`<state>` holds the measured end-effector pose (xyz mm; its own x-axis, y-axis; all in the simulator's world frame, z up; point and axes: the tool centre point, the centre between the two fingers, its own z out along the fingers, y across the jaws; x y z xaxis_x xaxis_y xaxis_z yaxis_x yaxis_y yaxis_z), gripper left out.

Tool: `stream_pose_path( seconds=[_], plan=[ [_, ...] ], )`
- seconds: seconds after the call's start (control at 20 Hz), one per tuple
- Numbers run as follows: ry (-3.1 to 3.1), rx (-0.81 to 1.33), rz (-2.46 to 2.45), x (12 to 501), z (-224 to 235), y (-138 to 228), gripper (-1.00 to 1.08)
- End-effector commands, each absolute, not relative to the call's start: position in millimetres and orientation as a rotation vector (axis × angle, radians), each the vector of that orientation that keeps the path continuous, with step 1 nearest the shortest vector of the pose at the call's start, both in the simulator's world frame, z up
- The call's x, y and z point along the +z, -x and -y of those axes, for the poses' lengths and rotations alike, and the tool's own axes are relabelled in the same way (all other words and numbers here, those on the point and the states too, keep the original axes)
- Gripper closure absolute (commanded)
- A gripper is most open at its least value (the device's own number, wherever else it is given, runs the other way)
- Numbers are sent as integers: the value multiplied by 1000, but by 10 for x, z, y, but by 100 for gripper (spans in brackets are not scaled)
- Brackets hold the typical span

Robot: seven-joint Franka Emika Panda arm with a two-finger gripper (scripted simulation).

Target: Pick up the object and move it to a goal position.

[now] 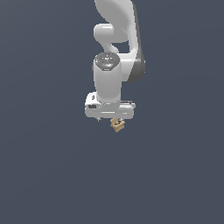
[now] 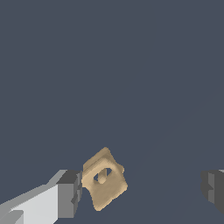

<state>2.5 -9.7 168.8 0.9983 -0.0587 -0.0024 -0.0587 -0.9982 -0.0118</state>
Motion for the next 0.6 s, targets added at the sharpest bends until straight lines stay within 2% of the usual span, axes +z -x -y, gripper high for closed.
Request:
stream_pose_path(
  seconds=[0.0,0.55],
  plan=[
    [3128,3,-92,1688,97,-25,-92],
    [3103,-43,-139,1799,86,-111,-92]
  ],
)
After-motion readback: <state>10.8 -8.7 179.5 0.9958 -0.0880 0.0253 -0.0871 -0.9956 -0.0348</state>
